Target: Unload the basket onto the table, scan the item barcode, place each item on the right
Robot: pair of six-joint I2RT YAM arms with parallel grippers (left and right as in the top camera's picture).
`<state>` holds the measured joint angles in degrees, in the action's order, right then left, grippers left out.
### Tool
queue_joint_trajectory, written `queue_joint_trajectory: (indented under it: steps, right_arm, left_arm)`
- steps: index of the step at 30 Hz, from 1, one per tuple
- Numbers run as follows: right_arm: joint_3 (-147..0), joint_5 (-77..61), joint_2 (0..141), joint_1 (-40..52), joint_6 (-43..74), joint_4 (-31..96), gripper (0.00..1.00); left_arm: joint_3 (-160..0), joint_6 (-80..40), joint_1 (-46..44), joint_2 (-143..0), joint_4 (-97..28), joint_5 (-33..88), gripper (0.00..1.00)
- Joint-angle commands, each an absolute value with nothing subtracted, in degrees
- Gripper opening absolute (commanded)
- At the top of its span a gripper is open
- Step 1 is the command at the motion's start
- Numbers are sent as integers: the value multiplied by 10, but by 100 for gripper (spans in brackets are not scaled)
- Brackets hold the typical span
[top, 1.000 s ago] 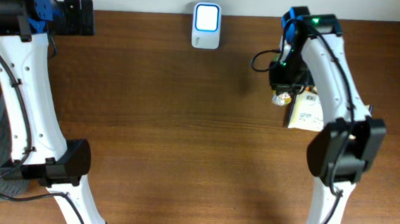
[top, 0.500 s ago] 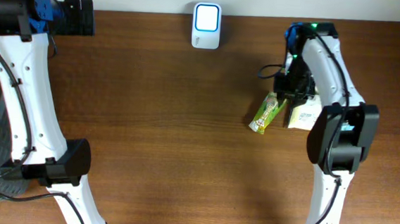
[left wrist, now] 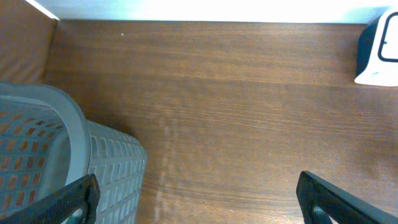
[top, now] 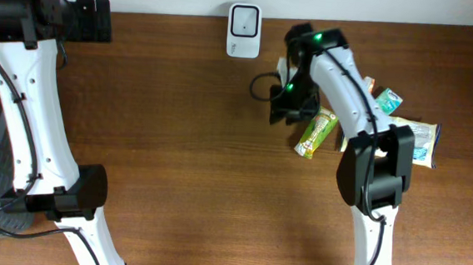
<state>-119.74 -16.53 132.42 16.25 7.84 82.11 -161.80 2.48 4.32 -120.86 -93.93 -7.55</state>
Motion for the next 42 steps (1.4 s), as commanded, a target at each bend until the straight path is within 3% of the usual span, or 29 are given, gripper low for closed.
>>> queue_joint_trajectory:
  steps: [1, 9, 14, 22, 23, 24, 25, 34, 42]
  right_arm:
    - [-1147, -66, 1330, 147, 138, 821, 43]
    - [-1136, 38, 1330, 83, 159, 827, 43]
    - [-1145, 35, 1321, 63, 145, 834, 43]
    - [-1395, -8, 1230, 64, 123, 970, 45]
    - [-1437, -10, 1212, 65, 117, 974, 49]
    - [-1460, -15, 1190, 65, 114, 973, 69]
    - [-1491, -15, 1151, 64, 114, 973, 99]
    - [-1521, -15, 972, 63, 114, 973, 99]
    - [-1520, -5, 949, 62, 114, 973, 99]
  left_arm:
    - [-1623, 22, 47, -1202, -940, -78, 99]
    - [-1623, 22, 47, -1202, -940, -78, 99]
    - [-1623, 22, 47, -1202, -940, -78, 99]
    - [-1623, 22, 47, -1202, -940, -78, 99]
    - [-1623, 22, 47, -1202, -940, -78, 99]
    - [-1623, 22, 47, -1202, -940, -78, 99]
    - [-1623, 22, 47, -1202, -940, -78, 99]
    - [-1623, 22, 47, -1202, -940, -78, 99]
    - [-1623, 22, 47, -1202, -940, -78, 99]
